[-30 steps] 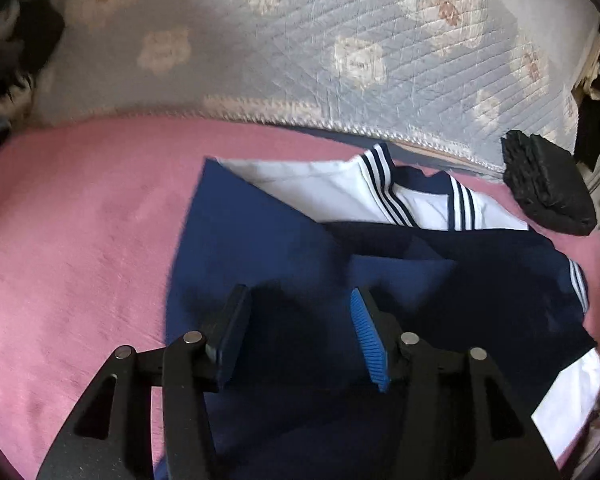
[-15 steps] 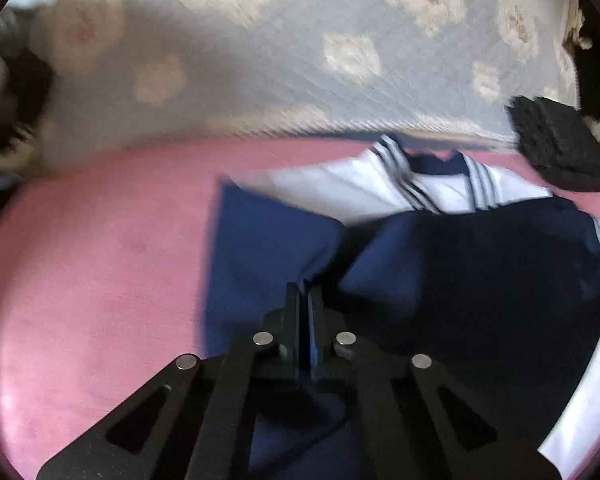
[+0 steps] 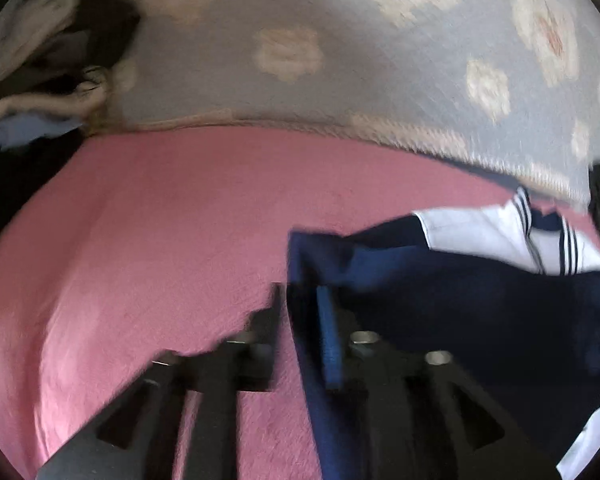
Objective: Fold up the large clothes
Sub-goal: 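Open both grippers and release the folded sleeves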
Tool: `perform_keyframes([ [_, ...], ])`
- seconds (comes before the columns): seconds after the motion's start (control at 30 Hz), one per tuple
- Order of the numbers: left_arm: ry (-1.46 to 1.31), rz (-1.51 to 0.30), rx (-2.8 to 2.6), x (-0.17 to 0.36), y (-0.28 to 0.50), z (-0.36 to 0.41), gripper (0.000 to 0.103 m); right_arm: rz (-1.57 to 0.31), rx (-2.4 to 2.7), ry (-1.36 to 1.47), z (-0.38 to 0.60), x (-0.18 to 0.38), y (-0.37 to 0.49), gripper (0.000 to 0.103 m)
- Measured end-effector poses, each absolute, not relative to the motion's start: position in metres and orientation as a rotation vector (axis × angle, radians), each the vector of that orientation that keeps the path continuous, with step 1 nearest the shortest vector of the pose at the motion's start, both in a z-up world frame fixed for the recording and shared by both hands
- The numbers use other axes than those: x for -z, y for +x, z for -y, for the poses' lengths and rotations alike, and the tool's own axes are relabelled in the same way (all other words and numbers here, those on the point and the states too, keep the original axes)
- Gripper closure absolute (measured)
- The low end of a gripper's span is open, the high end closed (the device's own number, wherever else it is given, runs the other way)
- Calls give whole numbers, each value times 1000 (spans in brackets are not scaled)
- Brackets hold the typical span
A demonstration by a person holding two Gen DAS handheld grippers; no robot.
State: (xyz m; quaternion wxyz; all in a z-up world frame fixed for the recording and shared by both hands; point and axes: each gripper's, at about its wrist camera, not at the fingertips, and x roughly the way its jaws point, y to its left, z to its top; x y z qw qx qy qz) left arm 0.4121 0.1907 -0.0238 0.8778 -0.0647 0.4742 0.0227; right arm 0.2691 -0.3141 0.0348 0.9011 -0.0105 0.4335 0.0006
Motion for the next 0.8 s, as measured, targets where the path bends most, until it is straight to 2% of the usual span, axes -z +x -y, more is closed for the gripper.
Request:
perform_keyframes([
  [0.03,-162,-937,-12,15,401,-193,55,-885,-12,-17,313,-38,268,99],
  [0.2,-196,-834,95,-6,358,-186,56,-856,-23,60,324,-47,276,98],
  [0.3,-127,-895,166,-1,351,-159,54,-871,-134,188,332,-42,283,82],
  [0.37,-136,-996,229,14,352,-148,53,-856,-215,208,330,-37,285,70],
  [0.43,-152,-1098,238,35,357,-146,55,-854,-137,152,325,-34,287,66],
  [0.57,17,-971,128,35,350,-142,55,-840,62,123,330,-30,292,65],
  [0.6,62,-957,53,38,351,-146,58,-853,60,137,332,-29,295,61],
  [0.63,85,-950,-5,43,353,-153,58,-866,53,155,335,-28,297,52],
  [0.67,29,-954,-12,45,354,-165,59,-888,37,190,337,-25,301,47],
  [0.7,-26,-953,-3,43,352,-174,64,-911,25,206,338,-21,304,47],
  [0.8,6,-945,-49,43,345,-177,65,-960,24,203,335,-11,312,47],
])
